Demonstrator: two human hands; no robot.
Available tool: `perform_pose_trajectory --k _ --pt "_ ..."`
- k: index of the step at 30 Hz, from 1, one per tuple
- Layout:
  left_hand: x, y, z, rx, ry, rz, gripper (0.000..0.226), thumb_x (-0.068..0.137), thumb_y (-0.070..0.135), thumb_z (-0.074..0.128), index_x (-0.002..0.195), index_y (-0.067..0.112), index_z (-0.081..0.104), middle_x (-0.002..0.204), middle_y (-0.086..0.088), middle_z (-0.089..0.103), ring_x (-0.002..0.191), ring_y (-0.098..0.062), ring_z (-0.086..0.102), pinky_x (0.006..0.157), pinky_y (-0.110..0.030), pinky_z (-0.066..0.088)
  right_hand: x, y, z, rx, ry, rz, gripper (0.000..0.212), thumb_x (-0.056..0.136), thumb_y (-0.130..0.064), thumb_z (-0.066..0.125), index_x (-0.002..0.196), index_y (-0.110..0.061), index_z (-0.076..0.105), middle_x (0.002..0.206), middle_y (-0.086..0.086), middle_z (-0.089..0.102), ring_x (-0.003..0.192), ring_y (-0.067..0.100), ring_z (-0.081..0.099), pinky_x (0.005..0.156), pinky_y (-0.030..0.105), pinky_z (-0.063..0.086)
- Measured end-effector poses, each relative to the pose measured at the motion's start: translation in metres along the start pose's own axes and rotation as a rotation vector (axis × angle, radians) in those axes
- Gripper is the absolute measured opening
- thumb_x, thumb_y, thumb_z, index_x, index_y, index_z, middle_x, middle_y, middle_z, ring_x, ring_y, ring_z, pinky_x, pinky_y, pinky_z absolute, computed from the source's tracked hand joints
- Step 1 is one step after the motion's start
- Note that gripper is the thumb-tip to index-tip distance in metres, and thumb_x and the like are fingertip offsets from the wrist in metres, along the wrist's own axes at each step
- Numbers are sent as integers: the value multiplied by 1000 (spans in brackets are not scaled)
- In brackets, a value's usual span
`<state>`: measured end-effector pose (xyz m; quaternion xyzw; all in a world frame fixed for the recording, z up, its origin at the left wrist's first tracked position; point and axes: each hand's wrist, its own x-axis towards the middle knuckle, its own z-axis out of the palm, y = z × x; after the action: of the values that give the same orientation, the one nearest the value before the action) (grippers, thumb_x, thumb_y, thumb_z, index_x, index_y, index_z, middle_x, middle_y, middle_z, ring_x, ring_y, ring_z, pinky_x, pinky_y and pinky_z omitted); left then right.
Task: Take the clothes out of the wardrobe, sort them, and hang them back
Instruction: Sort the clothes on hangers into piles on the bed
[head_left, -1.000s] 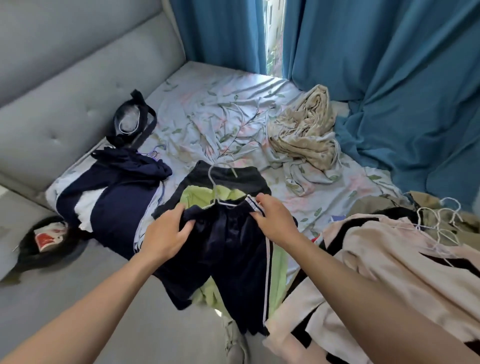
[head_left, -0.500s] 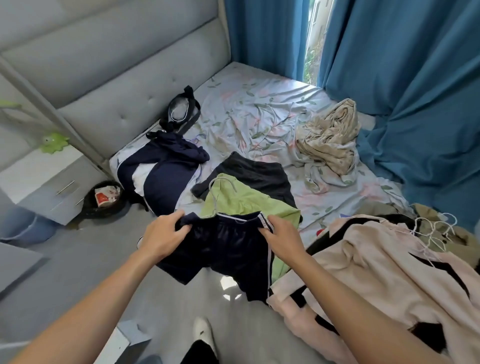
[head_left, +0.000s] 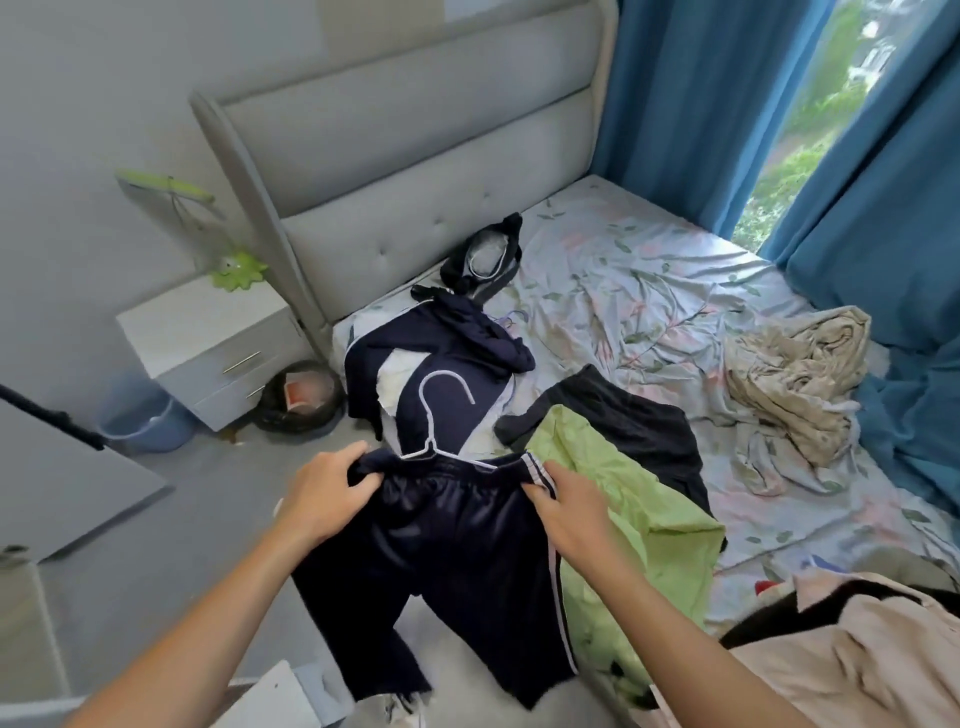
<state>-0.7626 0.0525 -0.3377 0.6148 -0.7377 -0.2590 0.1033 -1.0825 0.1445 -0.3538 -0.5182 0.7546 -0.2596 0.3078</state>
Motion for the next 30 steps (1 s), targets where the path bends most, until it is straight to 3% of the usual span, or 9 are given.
perform_pose_trajectory --k 5,8,12,14,16,18,24,30 --pt "61 -78 -82 -34 -7 42 28 82 52 60 93 26 60 85 12 69 82 -13 64 75 -42 53 79 -87 60 -10 -46 0 28 89 -45 63 74 -25 50 70 -5 63 72 19 61 69 45 49" --pt "98 -112 -118 -44 -6 62 45 91 56 63 117 19 67 108 7 74 96 -15 65 83 -40 50 118 -131 86 6 -31 8 30 86 -45 63 74 -20 50 70 -3 62 71 19 60 68 44 48" --pt "157 -131 -146 3 18 94 57 92 79 43 123 35 62 113 8 74 104 -22 68 84 -43 54 156 -165 102 20 -1 45 33 92 -38 64 76 -14 48 68 1 60 68 20 57 66 44 46" --pt "193 -132 -153 9 16 109 54 91 80 39 116 36 60 109 6 72 101 -25 67 81 -43 53 181 -173 105 37 27 68 34 92 -38 64 75 -14 47 66 2 57 65 21 54 63 44 43" --pt "229 -128 -156 14 16 149 42 93 78 40 93 37 51 88 8 66 84 -23 63 68 -40 45 207 -178 107 50 56 96 35 92 -36 65 74 -14 46 65 2 56 63 19 51 60 41 40" --pt "267 -123 -156 21 32 183 38 97 69 47 82 35 40 76 10 58 75 -18 56 63 -38 40 232 -179 110 64 80 121 34 93 -34 66 73 -14 46 64 1 56 63 19 52 61 40 41" --pt "396 -95 -151 128 5 290 37 100 62 52 85 28 47 78 10 57 79 -19 58 66 -39 43 312 -172 115 159 128 232 27 95 -33 63 74 -20 53 72 -1 62 71 19 58 65 40 44" --pt "519 -72 -125 187 -107 372 42 97 65 49 87 25 53 83 6 66 82 -26 64 71 -41 50 386 -158 113 169 149 367 32 97 -35 62 73 -19 47 66 -2 54 63 16 50 60 38 35"
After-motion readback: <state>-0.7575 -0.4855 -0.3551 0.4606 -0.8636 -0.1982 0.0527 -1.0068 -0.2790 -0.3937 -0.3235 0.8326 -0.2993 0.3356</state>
